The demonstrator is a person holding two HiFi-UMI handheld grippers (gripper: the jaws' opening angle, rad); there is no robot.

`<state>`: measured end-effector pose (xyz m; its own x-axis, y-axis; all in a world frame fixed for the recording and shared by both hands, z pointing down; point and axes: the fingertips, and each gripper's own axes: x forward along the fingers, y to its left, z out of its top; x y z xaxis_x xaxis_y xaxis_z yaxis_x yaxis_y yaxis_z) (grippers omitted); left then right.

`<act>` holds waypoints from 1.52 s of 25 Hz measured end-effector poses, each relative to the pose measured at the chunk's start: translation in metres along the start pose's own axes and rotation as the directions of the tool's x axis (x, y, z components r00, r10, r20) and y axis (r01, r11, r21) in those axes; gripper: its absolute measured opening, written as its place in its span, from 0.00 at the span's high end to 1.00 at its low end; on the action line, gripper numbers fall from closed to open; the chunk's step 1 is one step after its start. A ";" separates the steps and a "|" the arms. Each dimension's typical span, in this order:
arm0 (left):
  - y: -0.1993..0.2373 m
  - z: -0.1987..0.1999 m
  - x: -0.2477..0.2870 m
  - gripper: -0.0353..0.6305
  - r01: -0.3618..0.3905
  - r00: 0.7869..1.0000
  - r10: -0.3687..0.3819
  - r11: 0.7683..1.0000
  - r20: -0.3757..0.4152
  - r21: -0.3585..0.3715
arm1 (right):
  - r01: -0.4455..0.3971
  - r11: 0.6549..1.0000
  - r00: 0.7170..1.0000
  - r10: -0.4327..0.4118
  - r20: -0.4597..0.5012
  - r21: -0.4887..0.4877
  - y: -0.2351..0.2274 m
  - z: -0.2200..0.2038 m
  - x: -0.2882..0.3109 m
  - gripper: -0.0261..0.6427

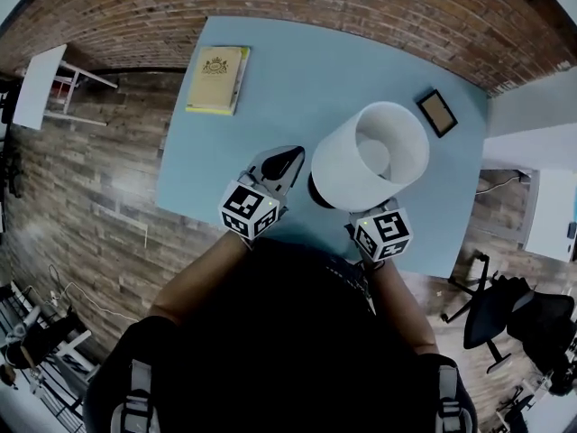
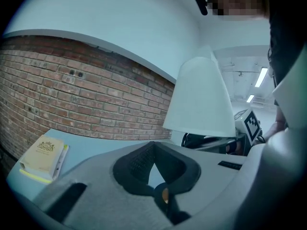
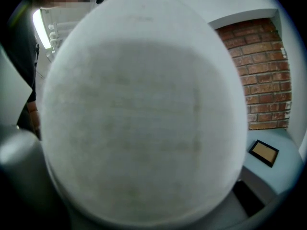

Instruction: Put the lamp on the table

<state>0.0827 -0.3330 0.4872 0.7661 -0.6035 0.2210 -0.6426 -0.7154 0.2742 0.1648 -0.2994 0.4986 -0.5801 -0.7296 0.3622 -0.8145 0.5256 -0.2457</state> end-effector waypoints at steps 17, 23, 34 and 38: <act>0.076 -0.064 0.036 0.93 0.006 0.992 -0.019 0.994 -0.123 -0.111 | 0.005 1.000 0.993 -0.003 -0.118 0.018 -0.038 -0.037 0.091 0.78; 0.089 -0.078 0.049 0.93 0.006 0.989 -0.025 0.991 -0.145 -0.133 | 0.004 1.000 0.989 -0.003 -0.149 0.009 -0.050 -0.046 0.108 0.78; 0.100 -0.098 0.052 0.93 -0.007 0.984 -0.024 0.986 -0.177 -0.169 | 0.015 1.000 0.982 -0.015 -0.187 0.000 -0.065 -0.066 0.126 0.78; 0.101 -0.101 0.051 0.93 -0.014 0.984 -0.019 0.983 -0.175 -0.184 | 0.006 1.000 0.979 -0.008 -0.202 -0.012 -0.065 -0.072 0.129 0.78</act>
<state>0.0578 -0.4001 0.6210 0.7675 -0.5189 0.3765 -0.6410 -0.6297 0.4388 0.1434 -0.3963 0.6265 -0.5590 -0.6302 0.5388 -0.8178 0.5262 -0.2330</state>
